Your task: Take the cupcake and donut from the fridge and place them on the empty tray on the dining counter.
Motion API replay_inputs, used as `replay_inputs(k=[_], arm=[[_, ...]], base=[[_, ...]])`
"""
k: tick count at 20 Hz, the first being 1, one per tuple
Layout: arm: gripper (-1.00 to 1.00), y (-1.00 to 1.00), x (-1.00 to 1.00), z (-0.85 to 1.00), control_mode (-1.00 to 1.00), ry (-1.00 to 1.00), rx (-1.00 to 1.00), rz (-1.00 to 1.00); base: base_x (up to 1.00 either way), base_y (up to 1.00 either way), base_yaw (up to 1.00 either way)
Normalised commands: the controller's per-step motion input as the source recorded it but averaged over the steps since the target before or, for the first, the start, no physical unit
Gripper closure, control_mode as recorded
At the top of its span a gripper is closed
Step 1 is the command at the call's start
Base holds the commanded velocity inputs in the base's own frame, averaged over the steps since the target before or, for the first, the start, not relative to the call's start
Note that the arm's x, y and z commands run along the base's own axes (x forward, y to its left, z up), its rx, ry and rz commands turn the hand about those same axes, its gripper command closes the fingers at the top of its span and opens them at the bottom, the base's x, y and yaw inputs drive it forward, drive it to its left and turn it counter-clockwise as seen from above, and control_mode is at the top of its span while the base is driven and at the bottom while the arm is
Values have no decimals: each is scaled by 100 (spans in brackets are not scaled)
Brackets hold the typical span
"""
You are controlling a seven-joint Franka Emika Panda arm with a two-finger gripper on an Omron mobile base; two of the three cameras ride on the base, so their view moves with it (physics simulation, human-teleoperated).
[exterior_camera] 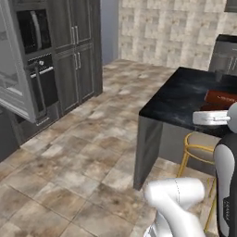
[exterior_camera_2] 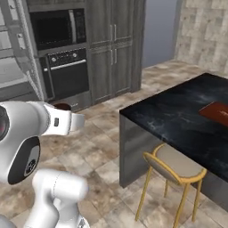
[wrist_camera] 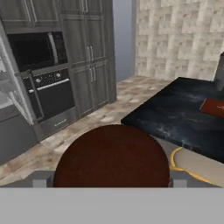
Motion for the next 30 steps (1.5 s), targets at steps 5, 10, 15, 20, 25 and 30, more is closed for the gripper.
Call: replay_inputs(k=[5,10,15,20,25,30], arm=[[100,0,0,0,100,0,0,0],[100,0,0,0,100,0,0,0],[100,0,0,0,100,0,0,0],[100,0,0,0,100,0,0,0],[100,0,0,0,100,0,0,0],[100,0,0,0,100,0,0,0]], base=[[0,-84,-35],[-2,-98,-35],[-7,-95,-35],[-6,-86,-34],[-3,-87,-33],[0,-71,-29]])
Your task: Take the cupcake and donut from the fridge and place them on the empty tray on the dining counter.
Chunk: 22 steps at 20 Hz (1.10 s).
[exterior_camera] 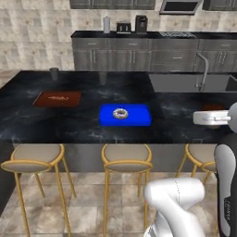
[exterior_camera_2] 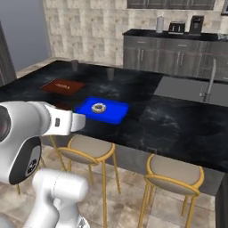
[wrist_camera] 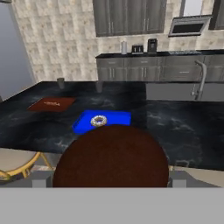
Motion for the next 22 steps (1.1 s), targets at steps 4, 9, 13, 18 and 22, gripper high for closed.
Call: replay_inputs(k=[4,9,13,18,22], arm=[[100,0,0,0,100,0,0,0],[100,0,0,0,100,0,0,0],[100,0,0,0,100,0,0,0],[100,0,0,0,100,0,0,0],[100,0,0,0,100,0,0,0]], base=[[9,-23,-13],[57,-6,-1],[100,-16,18],[98,-25,28],[96,-9,31]])
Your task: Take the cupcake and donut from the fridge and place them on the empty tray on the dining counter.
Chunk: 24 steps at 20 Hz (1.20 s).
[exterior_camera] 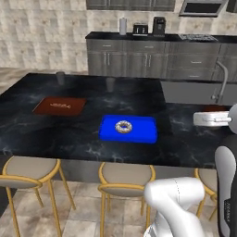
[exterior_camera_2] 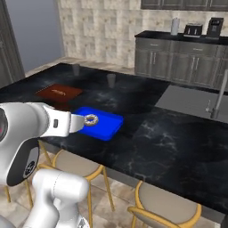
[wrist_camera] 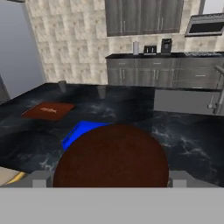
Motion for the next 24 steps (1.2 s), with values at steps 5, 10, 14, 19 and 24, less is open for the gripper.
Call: replay_inputs(k=[5,10,14,19,24], arm=[[100,0,0,0,100,0,0,0],[100,0,0,0,100,0,0,0],[100,0,12,0,-100,0,0,0],[100,0,74,-10,-100,13,0,1],[100,0,71,-41,-100,9,0,9]], base=[[93,0,21],[50,0,5],[27,0,0],[0,0,0],[0,0,0]])
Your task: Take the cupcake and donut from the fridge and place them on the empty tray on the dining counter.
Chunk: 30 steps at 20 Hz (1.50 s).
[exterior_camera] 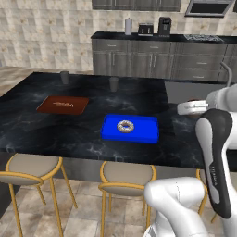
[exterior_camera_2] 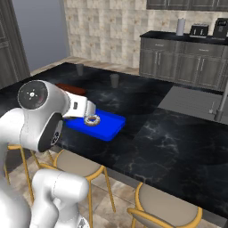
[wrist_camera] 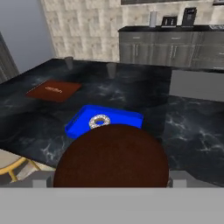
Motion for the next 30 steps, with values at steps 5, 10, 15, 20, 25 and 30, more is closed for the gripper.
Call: replay_inputs(k=[5,10,15,20,25,30], arm=[[100,3,40,-54,-100,-10,3,10],[100,8,45,-24,-100,5,11,16],[100,19,49,-1,-100,26,-2,14],[100,0,30,-34,-100,-2,-2,25],[100,0,15,-44,-100,-28,0,30],[100,0,26,-1,-100,-6,0,34]], base=[[0,0,0],[0,0,0],[0,0,0],[0,0,0],[0,0,0],[0,0,0]])
